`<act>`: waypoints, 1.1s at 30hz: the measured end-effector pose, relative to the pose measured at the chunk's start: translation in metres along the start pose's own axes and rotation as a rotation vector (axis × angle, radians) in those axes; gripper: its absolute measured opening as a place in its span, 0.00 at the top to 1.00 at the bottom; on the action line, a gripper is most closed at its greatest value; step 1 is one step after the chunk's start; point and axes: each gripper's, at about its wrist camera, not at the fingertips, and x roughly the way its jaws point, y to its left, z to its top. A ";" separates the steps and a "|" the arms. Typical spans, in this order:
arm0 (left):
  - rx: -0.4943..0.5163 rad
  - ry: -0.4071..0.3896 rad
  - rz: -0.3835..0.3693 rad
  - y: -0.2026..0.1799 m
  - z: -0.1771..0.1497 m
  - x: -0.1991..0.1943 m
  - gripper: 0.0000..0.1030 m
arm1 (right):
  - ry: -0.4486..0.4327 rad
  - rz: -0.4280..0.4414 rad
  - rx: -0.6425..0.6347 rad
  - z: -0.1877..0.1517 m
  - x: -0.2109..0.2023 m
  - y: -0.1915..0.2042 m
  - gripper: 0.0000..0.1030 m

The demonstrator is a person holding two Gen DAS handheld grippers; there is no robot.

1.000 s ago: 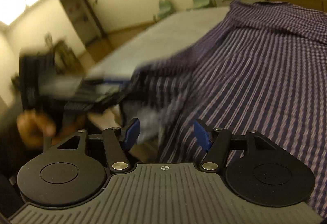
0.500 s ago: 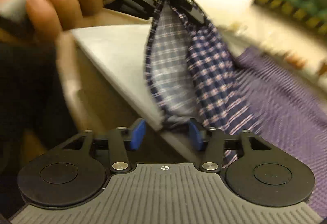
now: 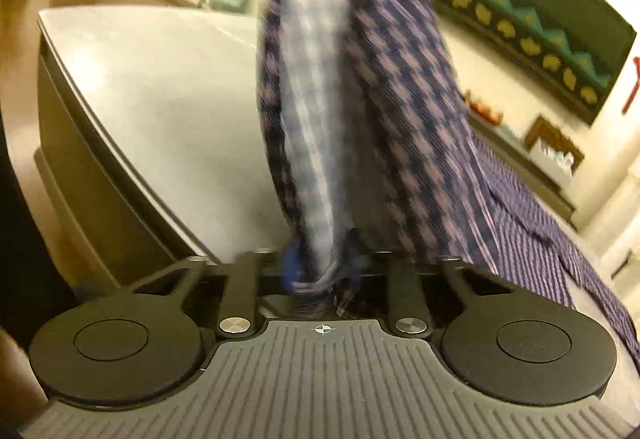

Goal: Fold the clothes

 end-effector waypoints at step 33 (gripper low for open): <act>0.503 0.218 0.161 -0.020 -0.090 0.018 0.54 | 0.118 0.095 -0.320 -0.076 -0.045 -0.080 0.79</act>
